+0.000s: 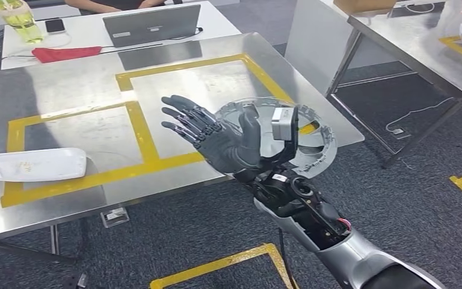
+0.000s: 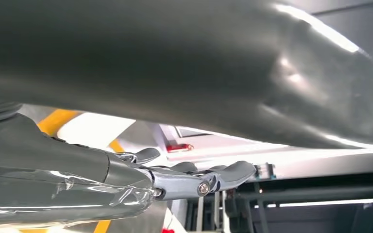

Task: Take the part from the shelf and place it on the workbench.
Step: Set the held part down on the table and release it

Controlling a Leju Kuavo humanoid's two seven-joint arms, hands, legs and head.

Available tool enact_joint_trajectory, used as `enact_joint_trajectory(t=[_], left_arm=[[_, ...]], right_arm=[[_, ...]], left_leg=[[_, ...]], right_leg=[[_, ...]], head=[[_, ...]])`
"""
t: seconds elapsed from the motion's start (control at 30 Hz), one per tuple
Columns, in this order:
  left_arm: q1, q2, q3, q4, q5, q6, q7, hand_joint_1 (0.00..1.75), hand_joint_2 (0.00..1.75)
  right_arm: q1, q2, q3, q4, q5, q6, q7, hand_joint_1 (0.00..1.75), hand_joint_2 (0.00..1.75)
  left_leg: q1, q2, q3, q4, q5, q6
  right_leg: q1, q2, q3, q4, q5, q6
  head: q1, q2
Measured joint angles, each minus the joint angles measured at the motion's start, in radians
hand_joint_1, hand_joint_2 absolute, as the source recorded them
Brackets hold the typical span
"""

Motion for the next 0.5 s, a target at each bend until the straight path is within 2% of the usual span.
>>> enact_joint_trajectory(t=[0.13, 0.2, 0.27, 0.3, 0.33, 0.4, 0.43, 0.47, 0.5], left_arm=[[0.000, 0.000, 0.000, 0.000, 0.000, 0.000, 0.000, 0.00, 0.00], [-0.001, 0.002, 0.000, 0.000, 0.000, 0.000, 0.000, 0.00, 0.00], [-0.001, 0.002, 0.000, 0.000, 0.000, 0.000, 0.000, 0.00, 0.00], [-0.001, 0.001, 0.000, 0.000, 0.000, 0.000, 0.000, 0.00, 0.00], [-0.001, 0.000, 0.000, 0.000, 0.000, 0.000, 0.000, 0.00, 0.00], [-0.002, 0.000, 0.000, 0.000, 0.000, 0.000, 0.000, 0.00, 0.00], [-0.002, -0.001, 0.000, 0.000, 0.000, 0.000, 0.001, 0.00, 0.00], [-0.001, -0.001, 0.000, 0.000, 0.000, 0.000, 0.002, 0.00, 0.00], [-0.001, -0.002, 0.000, 0.000, 0.000, 0.000, 0.002, 0.00, 0.00]], right_arm=[[0.011, -0.011, 0.002, -0.023, 0.007, 0.006, -0.003, 0.00, 0.00], [0.016, -0.014, 0.002, -0.036, 0.008, 0.007, -0.004, 0.00, 0.00], [0.019, -0.018, 0.002, -0.050, 0.008, 0.008, -0.004, 0.00, 0.00], [0.020, -0.020, 0.003, -0.056, 0.008, 0.009, -0.004, 0.00, 0.00], [0.021, -0.024, 0.004, -0.062, 0.008, 0.010, -0.005, 0.00, 0.00], [0.026, -0.032, 0.005, -0.070, 0.008, 0.011, -0.006, 0.00, 0.00], [0.030, -0.035, 0.005, -0.074, 0.008, 0.011, -0.006, 0.00, 0.00], [0.034, -0.038, 0.005, -0.077, 0.008, 0.011, -0.006, 0.00, 0.00], [0.038, -0.041, 0.005, -0.081, 0.008, 0.012, -0.006, 0.00, 0.00]], left_leg=[[-0.005, 0.000, 0.000, 0.003, -0.003, 0.006], [-0.009, 0.001, 0.000, 0.002, -0.003, 0.018], [-0.003, 0.004, 0.013, -0.019, 0.004, 0.031], [0.001, 0.007, 0.021, -0.031, 0.008, 0.034], [0.005, 0.011, 0.030, -0.041, 0.011, 0.036], [0.005, 0.016, 0.037, -0.046, 0.010, 0.037], [0.006, 0.018, 0.038, -0.045, 0.008, 0.035], [0.008, 0.020, 0.040, -0.043, 0.005, 0.031], [0.011, 0.022, 0.043, -0.041, 0.001, 0.025]], right_leg=[[-0.005, 0.000, 0.002, -0.003, 0.000, 0.016], [-0.009, 0.001, 0.004, -0.010, 0.003, 0.031], [-0.008, 0.001, 0.004, -0.007, -0.003, 0.043], [-0.007, 0.000, -0.006, 0.019, -0.020, 0.045], [-0.007, -0.001, -0.028, 0.069, -0.047, 0.046], [-0.010, -0.003, -0.101, 0.217, -0.112, 0.049], [-0.013, -0.003, -0.134, 0.275, -0.128, 0.051], [-0.016, -0.004, -0.150, 0.297, -0.124, 0.053], [-0.020, -0.006, -0.142, 0.274, -0.099, 0.056]], head=[[0.002, 0.000], [-0.002, 0.000], [-0.006, 0.000], [-0.005, 0.000], [-0.002, 0.000], [0.004, 0.000], [0.006, 0.000], [0.008, 0.000], [0.009, 0.000]])
